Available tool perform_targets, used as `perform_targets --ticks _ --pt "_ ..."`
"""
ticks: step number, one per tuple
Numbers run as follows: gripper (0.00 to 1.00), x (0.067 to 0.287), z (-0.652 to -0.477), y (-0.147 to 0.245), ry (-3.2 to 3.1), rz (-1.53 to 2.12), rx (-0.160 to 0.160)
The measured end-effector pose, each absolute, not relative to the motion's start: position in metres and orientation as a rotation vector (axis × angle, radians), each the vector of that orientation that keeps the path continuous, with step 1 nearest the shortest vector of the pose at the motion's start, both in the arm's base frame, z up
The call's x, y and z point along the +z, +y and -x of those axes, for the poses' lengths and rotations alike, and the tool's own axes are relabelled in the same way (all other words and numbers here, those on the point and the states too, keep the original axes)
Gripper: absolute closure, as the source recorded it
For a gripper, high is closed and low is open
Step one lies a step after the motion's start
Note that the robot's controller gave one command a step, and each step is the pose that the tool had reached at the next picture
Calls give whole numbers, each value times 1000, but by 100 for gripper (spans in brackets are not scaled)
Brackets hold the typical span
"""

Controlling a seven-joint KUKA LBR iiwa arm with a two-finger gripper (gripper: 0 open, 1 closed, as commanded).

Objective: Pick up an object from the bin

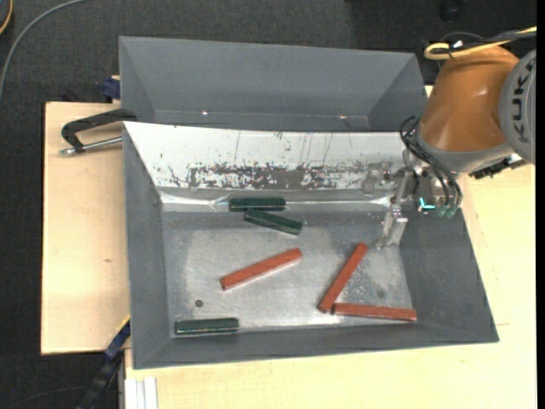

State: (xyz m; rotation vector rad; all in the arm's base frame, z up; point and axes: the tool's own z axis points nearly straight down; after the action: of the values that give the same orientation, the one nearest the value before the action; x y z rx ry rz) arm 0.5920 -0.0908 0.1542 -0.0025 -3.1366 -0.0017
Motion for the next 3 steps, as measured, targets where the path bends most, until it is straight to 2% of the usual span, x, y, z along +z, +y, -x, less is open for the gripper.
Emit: perform_targets --ticks 1,2,3 --pt "0 69 -553 -55 -3029 -819 -6" --pt "0 71 -549 -35 -2833 -1361 -2" --pt "100 71 -548 -35 -2834 -1360 -1"
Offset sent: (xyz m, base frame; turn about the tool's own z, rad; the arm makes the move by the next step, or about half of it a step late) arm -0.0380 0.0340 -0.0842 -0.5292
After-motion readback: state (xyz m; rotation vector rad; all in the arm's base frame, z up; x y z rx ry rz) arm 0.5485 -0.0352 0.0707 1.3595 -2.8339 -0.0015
